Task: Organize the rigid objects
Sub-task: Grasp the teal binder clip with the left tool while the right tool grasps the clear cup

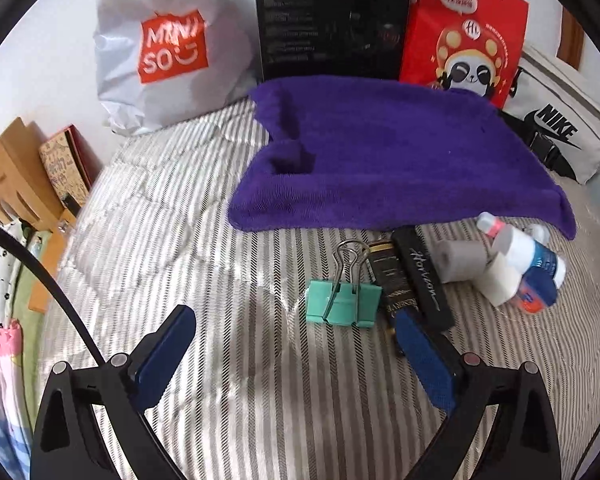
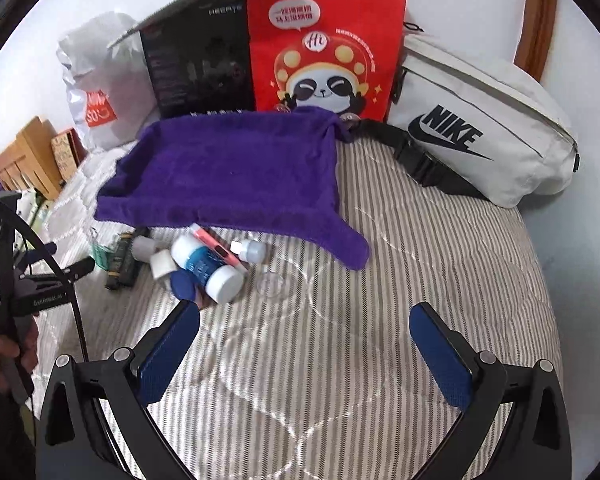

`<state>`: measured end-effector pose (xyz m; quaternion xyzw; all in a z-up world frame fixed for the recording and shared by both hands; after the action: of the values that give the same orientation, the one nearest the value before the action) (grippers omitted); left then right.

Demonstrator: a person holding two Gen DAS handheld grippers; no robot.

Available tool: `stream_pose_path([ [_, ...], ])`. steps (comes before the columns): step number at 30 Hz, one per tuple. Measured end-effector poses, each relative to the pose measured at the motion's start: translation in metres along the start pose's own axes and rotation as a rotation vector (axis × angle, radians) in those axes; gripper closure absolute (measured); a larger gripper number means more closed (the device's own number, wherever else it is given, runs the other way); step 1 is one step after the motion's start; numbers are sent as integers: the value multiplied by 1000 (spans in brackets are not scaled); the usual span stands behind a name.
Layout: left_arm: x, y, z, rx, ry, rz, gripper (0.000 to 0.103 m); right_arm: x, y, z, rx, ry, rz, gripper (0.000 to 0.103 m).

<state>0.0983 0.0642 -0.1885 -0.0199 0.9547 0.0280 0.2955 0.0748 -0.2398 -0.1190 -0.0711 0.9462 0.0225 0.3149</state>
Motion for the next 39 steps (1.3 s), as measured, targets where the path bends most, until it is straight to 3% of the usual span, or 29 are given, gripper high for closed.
stream_pose_path([
  [9, 2, 4, 21, 32, -2, 10, 7, 3, -4, 19, 30, 45, -6, 0],
  [18, 1, 5, 30, 17, 15, 10, 8, 4, 7, 35, 21, 76, -33, 0],
  [23, 3, 4, 34, 13, 12, -43, 9, 6, 7, 46, 11, 90, -22, 0],
  [26, 1, 3, 31, 14, -4, -47, 22, 4, 6, 50, -2, 78, -11, 2],
  [28, 0, 0, 26, 21, -20, -42, 47, 3, 5, 54, -14, 73, -2, 3],
  [31, 1, -5, 22, 29, -41, -22, 58, 2, 7, 61, -47, 64, 8, 9],
  [34, 1, -9, 19, 32, -68, -22, 64, 2, 8, 67, -63, 65, 11, 13],
  [36, 2, -10, 18, 28, -83, -21, 64, 3, 8, 74, -60, 73, 1, 23],
  [39, 1, -10, 18, 29, -83, -26, 64, 8, 10, 84, -67, 93, -11, 28],
])
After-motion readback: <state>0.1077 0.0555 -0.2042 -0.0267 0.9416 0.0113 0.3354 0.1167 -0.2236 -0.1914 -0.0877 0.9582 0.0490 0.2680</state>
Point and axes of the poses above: each gripper's, at about its wrist camera, not at the fingertips, and z roughly the way its jaws point, y to its left, x to its underside, the point moved 7 cm from there along z, roughly the way its jaws point, and after that the axes turned 1 degree about -y, right-handed, at the moved point
